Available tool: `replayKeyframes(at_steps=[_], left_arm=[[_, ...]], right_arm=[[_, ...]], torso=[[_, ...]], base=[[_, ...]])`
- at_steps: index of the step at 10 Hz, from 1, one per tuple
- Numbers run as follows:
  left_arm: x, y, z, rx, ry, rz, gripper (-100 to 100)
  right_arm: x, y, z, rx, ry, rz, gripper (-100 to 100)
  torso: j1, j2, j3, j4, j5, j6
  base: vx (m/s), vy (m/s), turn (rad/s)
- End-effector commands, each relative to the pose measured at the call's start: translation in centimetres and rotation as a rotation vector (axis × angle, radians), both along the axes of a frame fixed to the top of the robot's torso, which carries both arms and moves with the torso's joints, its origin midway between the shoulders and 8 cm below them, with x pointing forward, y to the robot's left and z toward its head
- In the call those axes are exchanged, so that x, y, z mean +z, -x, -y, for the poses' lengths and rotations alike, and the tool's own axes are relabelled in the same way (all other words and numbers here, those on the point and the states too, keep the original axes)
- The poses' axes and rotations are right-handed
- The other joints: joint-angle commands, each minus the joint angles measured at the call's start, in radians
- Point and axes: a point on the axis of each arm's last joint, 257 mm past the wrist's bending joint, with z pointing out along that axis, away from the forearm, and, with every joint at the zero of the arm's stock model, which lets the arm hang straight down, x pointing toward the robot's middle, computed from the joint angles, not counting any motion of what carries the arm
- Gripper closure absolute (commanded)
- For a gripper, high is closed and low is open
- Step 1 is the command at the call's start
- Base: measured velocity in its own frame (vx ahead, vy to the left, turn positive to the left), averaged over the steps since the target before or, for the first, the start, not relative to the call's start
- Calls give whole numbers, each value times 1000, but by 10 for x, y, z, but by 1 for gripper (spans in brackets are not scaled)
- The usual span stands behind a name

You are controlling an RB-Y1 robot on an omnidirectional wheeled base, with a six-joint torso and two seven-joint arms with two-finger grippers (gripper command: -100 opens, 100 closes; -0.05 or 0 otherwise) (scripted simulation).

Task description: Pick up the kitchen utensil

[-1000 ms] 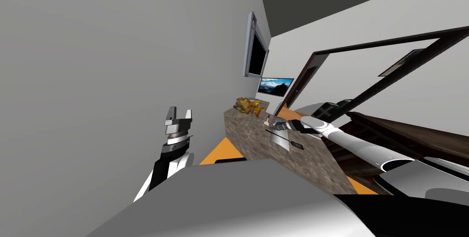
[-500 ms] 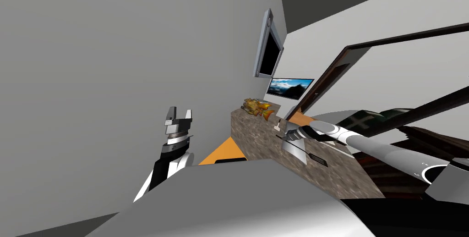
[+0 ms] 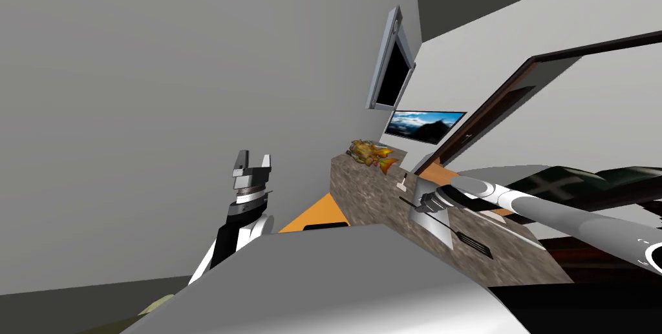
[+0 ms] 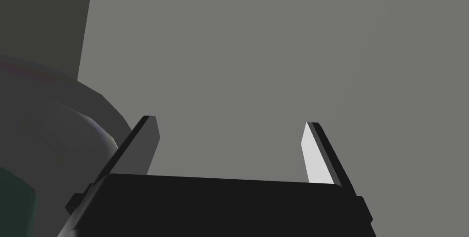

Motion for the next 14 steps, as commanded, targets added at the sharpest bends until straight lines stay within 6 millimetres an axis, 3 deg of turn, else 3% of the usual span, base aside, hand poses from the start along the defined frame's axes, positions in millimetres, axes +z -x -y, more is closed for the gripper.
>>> replayKeyframes(at_steps=[1, 2, 3, 4, 6, 7, 8, 9, 14], left_arm=[[0, 0, 0, 0, 0, 0, 0], [0, 0, 0, 0, 0, 0, 0], [0, 0, 0, 0, 0, 0, 0], [0, 0, 0, 0, 0, 0, 0], [0, 0, 0, 0, 0, 0, 0], [0, 0, 0, 0, 0, 0, 0], [0, 0, 0, 0, 0, 0, 0], [0, 0, 0, 0, 0, 0, 0], [0, 0, 0, 0, 0, 0, 0]], right_arm=[[-3, 32, 15, 5, 42, -77, -100], [-3, 32, 15, 5, 42, -77, -100], [-4, 70, 33, 11, 84, -164, -100], [-4, 70, 33, 11, 84, -164, -100], [-4, 96, 44, 17, 110, -224, -100], [-6, 88, 40, 15, 104, -204, -100], [-6, 90, 41, 16, 104, -208, 0], [-12, 93, 42, -32, 99, -210, -100], [-24, 102, 43, -150, 86, -216, -100]], torso=[[0, 0, 0, 0, 0, 0], [1, -1, 0, 0, 0, -1], [0, 0, 0, 0, 0, 0], [1, 0, 0, 0, 1, 0], [0, 0, 0, 0, 0, 0], [-1, 0, 0, 0, 0, 0], [-1, 1, 0, 0, 0, 0], [-1, 1, 1, 0, 0, 0], [-4, 11, 7, 3, -1, 0]], base=[[27, 37, 240], [21, 22, 81], [34, 37, 181], [33, 24, 109], [23, 14, 95], [10, 2, 19], [0, 0, 0], [-92, -33, 325], [-160, -38, 262]])
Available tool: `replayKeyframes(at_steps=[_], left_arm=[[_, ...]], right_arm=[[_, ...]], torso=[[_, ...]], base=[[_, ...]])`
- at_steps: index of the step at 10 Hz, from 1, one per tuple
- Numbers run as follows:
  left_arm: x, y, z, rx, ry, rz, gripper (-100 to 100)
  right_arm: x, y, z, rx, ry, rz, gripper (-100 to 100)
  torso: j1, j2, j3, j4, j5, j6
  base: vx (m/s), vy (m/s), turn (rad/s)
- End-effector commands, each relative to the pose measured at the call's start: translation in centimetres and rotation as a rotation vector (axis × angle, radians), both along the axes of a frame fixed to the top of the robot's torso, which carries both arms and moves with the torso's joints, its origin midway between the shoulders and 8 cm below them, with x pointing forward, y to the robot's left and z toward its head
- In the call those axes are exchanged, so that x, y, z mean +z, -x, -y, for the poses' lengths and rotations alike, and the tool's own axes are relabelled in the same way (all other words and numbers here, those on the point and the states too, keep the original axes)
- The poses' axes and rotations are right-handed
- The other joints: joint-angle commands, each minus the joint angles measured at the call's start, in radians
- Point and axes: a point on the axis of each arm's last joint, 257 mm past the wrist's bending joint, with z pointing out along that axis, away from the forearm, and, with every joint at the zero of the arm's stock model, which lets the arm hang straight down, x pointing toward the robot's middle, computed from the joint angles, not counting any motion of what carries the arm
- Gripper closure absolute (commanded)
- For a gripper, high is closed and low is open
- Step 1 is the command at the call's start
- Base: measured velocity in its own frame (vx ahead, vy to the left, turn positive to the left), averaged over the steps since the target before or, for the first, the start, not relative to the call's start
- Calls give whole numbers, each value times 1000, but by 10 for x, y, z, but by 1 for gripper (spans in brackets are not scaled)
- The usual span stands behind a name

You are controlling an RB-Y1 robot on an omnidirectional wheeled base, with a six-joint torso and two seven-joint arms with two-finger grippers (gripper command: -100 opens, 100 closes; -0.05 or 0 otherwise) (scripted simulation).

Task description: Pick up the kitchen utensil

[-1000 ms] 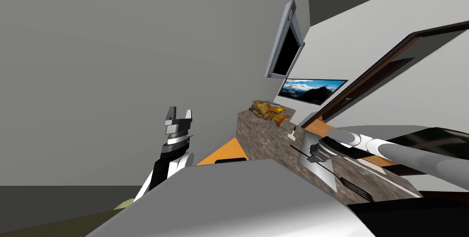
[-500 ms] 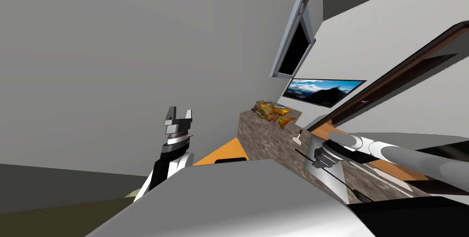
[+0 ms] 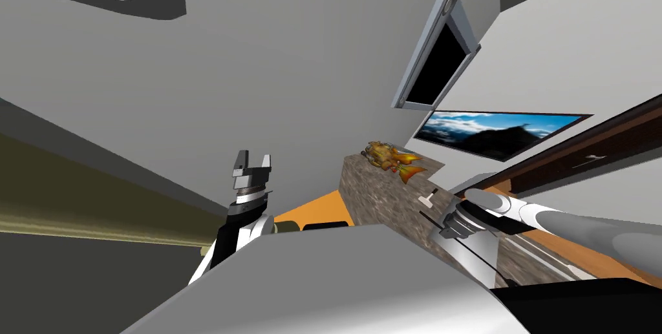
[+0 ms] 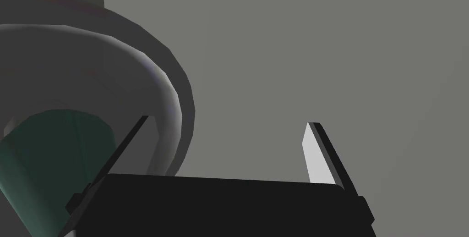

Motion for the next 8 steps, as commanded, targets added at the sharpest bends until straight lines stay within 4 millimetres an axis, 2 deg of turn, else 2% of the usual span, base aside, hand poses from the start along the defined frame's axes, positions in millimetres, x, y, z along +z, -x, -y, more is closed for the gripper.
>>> replayKeyframes(at_steps=[1, 3, 4, 5, 8], left_arm=[[0, 0, 0, 0, 0, 0, 0], [0, 0, 0, 0, 0, 0, 0], [0, 0, 0, 0, 0, 0, 0], [0, 0, 0, 0, 0, 0, 0], [0, 0, 0, 0, 0, 0, 0]], right_arm=[[-4, 3, 0, -41, 1, 0, -100], [-9, 6, 1, -88, 1, -1, -100], [-8, 6, 1, -71, 0, -1, -100], [-8, 6, 1, -76, 0, -1, 100], [-8, 6, 1, -76, 1, -1, 100]], torso=[[0, 0, 0, 0, 0, 0], [-1, 0, 0, 0, 0, 0], [0, -1, -1, 0, 0, 0], [0, -5, -3, -1, 0, 1], [0, -9, -5, -2, 0, 1]], base=[[-155, -33, 276], [-136, -17, 222], [-51, -1, 40], [-10, -1, -10], [0, 0, 0]])
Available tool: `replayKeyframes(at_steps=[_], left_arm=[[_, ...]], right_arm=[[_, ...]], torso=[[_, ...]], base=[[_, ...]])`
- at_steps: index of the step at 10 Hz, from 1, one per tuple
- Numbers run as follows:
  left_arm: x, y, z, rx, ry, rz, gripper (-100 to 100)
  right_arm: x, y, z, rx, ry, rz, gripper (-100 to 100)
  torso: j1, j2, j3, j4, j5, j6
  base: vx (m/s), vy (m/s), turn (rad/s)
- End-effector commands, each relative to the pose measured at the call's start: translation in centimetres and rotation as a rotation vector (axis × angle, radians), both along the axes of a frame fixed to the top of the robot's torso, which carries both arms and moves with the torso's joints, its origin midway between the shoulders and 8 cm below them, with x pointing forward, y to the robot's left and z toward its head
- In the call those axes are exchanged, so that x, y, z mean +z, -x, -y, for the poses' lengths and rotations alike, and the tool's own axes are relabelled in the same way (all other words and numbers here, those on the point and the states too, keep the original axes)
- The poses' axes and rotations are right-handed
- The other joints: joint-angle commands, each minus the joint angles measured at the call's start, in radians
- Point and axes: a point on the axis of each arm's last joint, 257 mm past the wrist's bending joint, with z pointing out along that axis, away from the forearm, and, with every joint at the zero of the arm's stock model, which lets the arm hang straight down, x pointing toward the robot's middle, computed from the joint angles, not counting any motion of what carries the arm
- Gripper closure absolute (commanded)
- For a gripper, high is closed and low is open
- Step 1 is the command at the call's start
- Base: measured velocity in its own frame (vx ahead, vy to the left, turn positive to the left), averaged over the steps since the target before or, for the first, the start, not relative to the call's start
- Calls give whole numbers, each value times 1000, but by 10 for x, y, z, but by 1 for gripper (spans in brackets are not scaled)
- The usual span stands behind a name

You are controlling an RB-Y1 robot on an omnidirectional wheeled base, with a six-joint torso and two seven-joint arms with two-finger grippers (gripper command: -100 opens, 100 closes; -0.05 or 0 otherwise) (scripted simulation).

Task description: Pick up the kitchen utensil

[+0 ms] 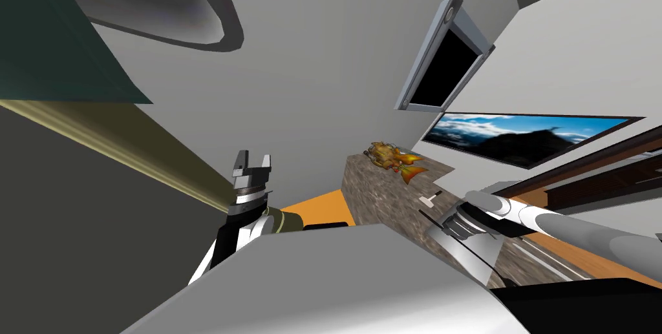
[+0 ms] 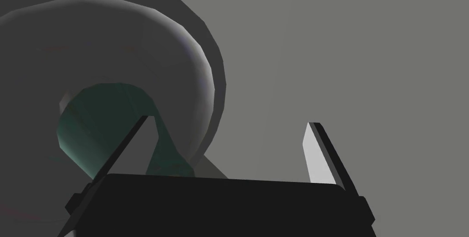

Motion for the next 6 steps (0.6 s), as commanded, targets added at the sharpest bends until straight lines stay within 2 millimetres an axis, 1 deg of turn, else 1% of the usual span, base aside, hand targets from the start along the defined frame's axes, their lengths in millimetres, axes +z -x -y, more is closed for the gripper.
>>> replayKeyframes(at_steps=[1, 2, 3, 4, 6], left_arm=[[0, 0, 0, 0, 0, 0, 0], [0, 0, 0, 0, 0, 0, 0], [0, 0, 0, 0, 0, 0, 0], [0, 0, 0, 0, 0, 0, 0], [0, 0, 0, 0, 0, 0, 0]], right_arm=[[0, 0, 0, 0, 0, 0, 100], [0, 0, 0, 0, 0, 0, 0], [4, -3, 0, 35, 0, 1, 100], [6, -5, -1, 58, 0, 1, 100], [11, -8, -1, 106, 0, 2, 100]], torso=[[0, 0, 0, 0, 0, 0], [0, 0, 0, 0, 0, 0], [0, 0, 0, 0, 0, 0], [1, -4, -2, -1, 0, 3], [1, -9, -5, -2, 1, 1]], base=[[0, 0, 0], [0, 0, 0], [103, 10, -309], [153, 21, -360], [167, 14, -241]])
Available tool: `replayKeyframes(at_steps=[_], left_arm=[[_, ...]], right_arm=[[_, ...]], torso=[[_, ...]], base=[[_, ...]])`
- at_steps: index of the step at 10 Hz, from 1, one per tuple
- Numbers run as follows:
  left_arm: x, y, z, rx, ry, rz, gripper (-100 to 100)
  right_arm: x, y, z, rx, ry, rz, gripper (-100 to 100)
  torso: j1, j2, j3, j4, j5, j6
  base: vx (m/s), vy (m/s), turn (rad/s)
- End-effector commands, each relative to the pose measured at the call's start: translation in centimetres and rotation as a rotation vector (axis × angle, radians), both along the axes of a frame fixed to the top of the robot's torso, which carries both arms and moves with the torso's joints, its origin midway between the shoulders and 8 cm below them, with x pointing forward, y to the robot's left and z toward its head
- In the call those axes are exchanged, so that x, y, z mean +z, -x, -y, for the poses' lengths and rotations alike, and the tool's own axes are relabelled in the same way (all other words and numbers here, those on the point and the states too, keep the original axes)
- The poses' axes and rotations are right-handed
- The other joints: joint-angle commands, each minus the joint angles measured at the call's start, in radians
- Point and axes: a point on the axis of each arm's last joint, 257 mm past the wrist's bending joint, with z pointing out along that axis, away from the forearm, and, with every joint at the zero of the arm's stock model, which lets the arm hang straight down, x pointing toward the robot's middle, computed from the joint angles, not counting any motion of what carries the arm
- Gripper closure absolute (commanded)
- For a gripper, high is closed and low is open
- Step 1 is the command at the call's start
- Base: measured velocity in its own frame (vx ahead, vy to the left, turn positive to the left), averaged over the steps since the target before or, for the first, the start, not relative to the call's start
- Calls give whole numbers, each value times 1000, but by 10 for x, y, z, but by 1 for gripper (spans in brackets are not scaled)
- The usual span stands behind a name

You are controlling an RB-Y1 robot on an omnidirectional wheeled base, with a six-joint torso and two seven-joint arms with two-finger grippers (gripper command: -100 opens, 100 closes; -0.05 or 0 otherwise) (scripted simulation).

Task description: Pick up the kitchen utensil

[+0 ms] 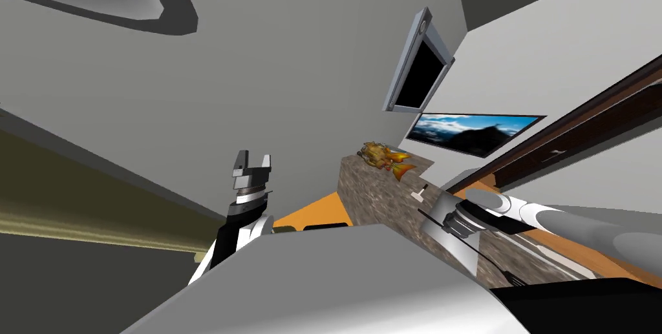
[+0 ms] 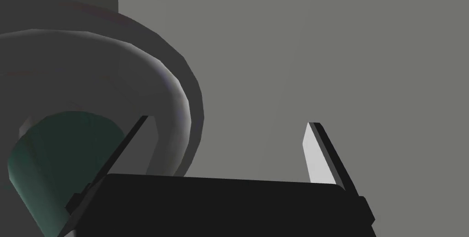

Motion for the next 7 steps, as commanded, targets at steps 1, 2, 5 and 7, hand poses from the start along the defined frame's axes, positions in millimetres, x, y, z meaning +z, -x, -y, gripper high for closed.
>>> replayKeyframes(at_steps=[1, 2, 5, 7], left_arm=[[0, 0, 0, 0, 0, 0, 0], [0, 0, 0, 0, 0, 0, 0], [0, 0, 0, 0, 0, 0, 0], [0, 0, 0, 0, 0, 0, 0]], right_arm=[[4, -4, -1, 41, 0, 2, 100], [7, -5, -1, 65, 0, 2, 100], [15, -11, -3, 136, 0, 2, 100], [14, -9, -2, 124, 0, 1, 0]], torso=[[0, 0, 0, 0, 0, 0], [1, 0, 0, 0, 0, 0], [2, 2, 1, 0, 0, 0], [-1, 4, 2, 1, 0, -1]], base=[[153, 44, -243], [146, 51, -235], [142, 43, -257], [38, 10, -26]])
